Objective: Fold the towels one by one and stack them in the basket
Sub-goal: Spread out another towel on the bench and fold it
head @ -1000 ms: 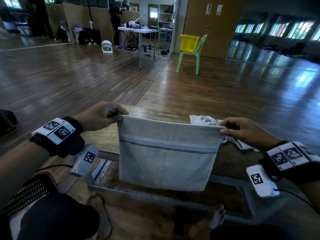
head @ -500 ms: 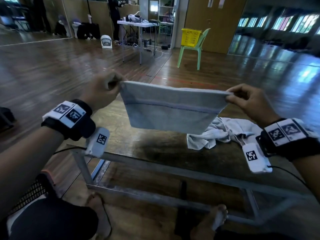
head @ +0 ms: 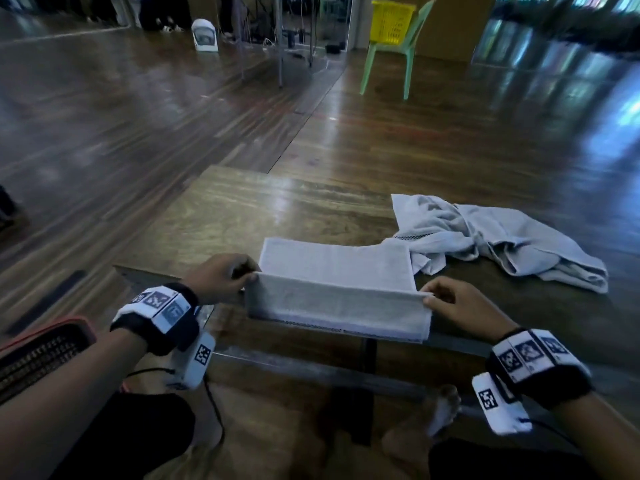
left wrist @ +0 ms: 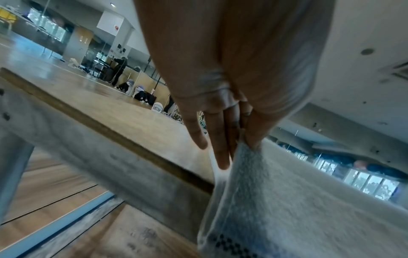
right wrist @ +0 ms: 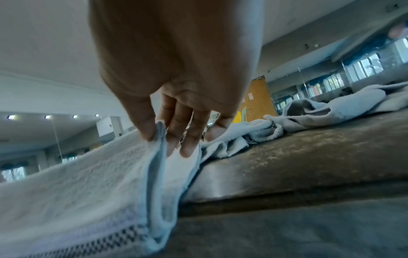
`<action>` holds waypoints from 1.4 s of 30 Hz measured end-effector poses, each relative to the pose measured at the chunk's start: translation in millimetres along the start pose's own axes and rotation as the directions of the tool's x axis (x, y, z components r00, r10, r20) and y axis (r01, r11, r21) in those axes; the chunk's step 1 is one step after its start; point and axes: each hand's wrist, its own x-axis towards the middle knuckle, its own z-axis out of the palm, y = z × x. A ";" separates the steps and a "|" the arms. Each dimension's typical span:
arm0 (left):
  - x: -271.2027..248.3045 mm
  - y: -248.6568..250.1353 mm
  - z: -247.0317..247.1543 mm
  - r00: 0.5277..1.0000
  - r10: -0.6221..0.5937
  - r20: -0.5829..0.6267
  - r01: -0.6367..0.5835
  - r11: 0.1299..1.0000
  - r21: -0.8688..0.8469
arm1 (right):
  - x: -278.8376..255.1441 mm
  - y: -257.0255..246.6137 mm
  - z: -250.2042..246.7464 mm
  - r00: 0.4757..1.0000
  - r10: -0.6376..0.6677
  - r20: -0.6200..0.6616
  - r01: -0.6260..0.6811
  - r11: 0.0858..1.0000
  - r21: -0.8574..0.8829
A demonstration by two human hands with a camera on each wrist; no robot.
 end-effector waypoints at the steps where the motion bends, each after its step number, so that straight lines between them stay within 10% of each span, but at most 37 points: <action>1: 2.3 -2.8 6.9 1.000 0.000 -0.012 0.000 1.000 -0.005 | 5.2 3.5 3.9 1.000 0.005 -0.008 -0.005 0.999 -0.033; 10: 7.6 -15.3 24.7 0.996 -0.042 0.075 0.034 0.994 0.102 | 25.2 12.4 20.7 0.995 -0.086 0.052 0.099 0.901 -0.423; 25: 53.8 -15.5 0.4 0.990 -0.005 -0.142 0.010 0.999 0.033 | 80.5 3.2 3.7 0.983 0.040 -0.179 -0.061 0.992 -0.111; 42: 113.9 -37.9 15.9 0.990 -0.138 0.036 0.128 0.970 0.206 | 127.8 18.8 -1.9 0.992 0.117 0.046 -0.094 0.932 -0.350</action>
